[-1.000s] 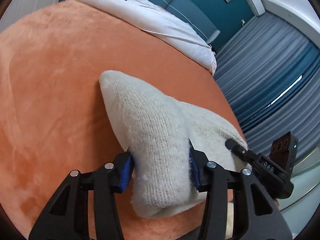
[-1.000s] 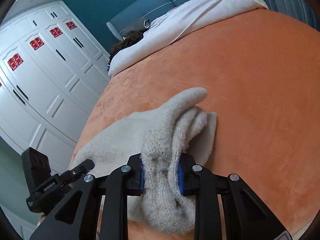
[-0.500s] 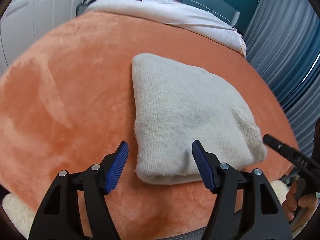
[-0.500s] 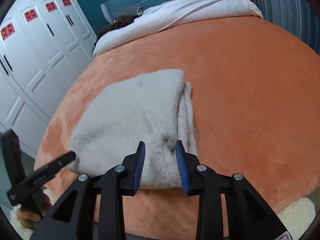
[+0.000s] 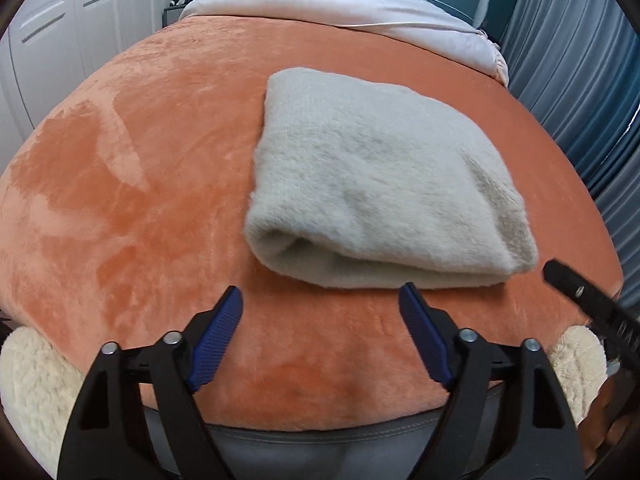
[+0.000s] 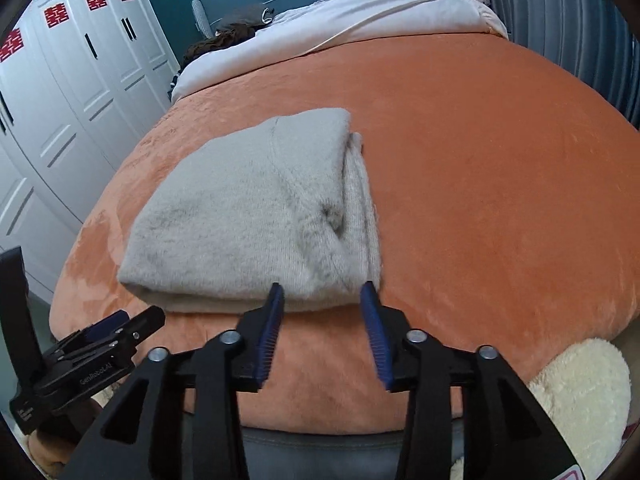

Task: Fold small clothes

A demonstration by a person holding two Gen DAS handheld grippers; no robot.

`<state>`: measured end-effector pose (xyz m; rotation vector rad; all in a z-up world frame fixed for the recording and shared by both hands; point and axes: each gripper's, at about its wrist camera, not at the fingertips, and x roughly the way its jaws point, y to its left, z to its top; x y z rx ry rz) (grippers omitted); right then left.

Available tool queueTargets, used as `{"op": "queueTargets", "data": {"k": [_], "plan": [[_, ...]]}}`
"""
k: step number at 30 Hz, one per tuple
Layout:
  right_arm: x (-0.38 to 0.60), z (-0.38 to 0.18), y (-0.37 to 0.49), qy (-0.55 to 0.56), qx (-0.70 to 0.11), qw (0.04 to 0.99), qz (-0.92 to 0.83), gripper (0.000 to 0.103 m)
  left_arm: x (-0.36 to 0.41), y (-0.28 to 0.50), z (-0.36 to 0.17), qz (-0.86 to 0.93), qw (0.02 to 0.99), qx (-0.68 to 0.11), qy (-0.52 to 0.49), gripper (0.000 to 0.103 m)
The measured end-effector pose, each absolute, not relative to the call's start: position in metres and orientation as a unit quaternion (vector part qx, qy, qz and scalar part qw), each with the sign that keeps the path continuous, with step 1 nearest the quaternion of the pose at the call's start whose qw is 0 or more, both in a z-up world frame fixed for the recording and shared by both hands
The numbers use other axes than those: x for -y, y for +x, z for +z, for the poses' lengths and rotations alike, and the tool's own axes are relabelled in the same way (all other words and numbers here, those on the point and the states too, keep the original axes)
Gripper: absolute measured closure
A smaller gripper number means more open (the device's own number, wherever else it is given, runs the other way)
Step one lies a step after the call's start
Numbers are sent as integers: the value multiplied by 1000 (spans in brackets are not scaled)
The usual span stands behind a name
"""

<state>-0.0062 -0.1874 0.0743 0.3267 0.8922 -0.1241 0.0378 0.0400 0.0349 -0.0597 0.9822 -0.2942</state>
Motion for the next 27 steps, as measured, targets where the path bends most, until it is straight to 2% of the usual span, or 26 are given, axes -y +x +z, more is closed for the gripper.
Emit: {"op": "queueTargets", "data": {"k": [2, 4, 10, 18, 27], "plan": [[181, 62, -16, 152, -426, 888, -77, 41, -30, 29, 34, -131, 878, -461, -9, 14], [174, 49, -21, 134, -428, 888, -96, 38, -20, 22, 29, -124, 884, -450, 16, 13], [171, 22, -21, 97, -432, 889, -116, 34, -3, 13, 5, -105, 884, -452, 62, 13], [181, 4, -19, 129, -438, 880, -135, 32, -11, 17, -5, -82, 890, -446, 40, 13], [164, -3, -17, 99, -430, 886, -140, 23, -9, 17, -10, -78, 896, -434, 47, 13]]}}
